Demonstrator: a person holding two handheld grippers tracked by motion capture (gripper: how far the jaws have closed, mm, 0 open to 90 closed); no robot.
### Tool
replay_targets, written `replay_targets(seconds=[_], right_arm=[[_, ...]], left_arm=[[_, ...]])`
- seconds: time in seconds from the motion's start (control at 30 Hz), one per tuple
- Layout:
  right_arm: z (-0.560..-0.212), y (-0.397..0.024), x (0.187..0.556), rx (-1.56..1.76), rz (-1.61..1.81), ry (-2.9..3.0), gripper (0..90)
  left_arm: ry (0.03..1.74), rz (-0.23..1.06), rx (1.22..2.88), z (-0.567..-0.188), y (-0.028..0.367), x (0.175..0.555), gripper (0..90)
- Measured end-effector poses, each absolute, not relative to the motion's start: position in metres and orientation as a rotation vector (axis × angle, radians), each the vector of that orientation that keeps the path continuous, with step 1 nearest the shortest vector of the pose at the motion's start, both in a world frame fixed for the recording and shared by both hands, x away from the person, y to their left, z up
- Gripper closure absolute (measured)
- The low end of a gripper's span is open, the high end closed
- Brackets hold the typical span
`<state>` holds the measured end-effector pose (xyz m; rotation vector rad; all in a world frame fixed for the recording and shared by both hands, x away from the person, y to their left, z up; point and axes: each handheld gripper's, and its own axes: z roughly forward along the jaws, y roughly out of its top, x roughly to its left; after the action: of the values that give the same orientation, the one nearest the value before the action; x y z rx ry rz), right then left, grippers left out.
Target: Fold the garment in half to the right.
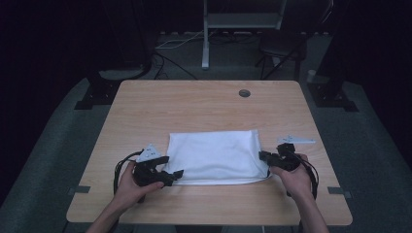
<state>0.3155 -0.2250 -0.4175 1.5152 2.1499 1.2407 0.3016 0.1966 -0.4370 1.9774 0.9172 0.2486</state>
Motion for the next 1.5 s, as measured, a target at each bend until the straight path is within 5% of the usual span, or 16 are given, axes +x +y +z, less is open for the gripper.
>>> replay_targets(seconds=[0.43, 1.5], right_arm=[[-0.366, -0.197, 0.317, 1.354, 1.372, 2.139, 86.6], [-0.323, -0.125, 0.335, 1.127, 1.454, 2.208, 86.6]], left_arm=[[0.923, 0.222, 1.949, -0.432, 0.200, 0.304, 17.9], [0.921, 0.184, 1.873, -0.423, 0.203, 0.308, 17.9]])
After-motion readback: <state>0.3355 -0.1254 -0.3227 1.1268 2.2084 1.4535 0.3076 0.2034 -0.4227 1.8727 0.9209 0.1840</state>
